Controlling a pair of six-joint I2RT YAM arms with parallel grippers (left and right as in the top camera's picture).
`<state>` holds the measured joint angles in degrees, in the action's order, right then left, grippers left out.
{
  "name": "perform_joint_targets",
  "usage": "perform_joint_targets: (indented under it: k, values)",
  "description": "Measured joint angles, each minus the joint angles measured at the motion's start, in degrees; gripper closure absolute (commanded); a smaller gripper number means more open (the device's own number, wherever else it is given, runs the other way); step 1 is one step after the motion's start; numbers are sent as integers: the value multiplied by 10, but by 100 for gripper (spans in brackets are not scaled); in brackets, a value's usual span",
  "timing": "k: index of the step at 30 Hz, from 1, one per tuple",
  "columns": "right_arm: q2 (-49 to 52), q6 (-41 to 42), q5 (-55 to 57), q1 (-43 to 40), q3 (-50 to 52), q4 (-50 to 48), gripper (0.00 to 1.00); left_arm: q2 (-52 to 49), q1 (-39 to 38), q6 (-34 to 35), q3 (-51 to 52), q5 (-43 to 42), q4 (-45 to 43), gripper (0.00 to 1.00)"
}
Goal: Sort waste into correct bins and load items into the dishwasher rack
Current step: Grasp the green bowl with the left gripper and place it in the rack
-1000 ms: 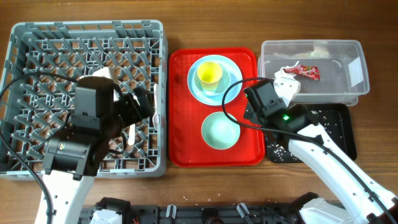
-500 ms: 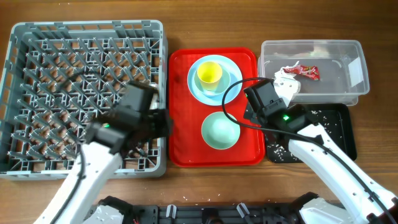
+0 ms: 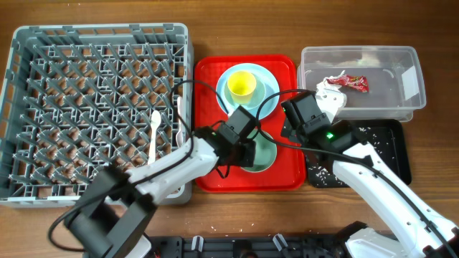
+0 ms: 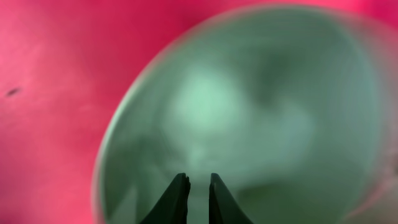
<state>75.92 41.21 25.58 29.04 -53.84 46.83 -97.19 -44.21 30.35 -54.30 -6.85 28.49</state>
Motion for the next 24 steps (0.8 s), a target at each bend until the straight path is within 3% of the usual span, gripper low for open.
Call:
perform_joint_targets:
  k: [3, 7, 12, 16, 18, 20, 24]
  values:
    - [0, 0, 0, 0, 0, 0, 0, -7, 2, 0, 0, 54, 38, 96]
    - [0, 0, 0, 0, 0, 0, 0, -7, 17, 0, 0, 134, 81, 96]
    - [0, 0, 0, 0, 0, 0, 0, 3, 31, 0, 0, 171, 85, 94]
    - [0, 0, 0, 0, 0, 0, 0, 44, 31, -1, -5, 177, 91, 80]
    - [0, 0, 0, 0, 0, 0, 0, 85, 31, -4, -12, 158, 102, 44]
    - [0, 0, 0, 0, 0, 0, 0, 119, 31, -18, -16, 128, 108, 42]
    - [0, 0, 0, 0, 0, 0, 0, 156, 30, -30, -19, 59, 134, 53]
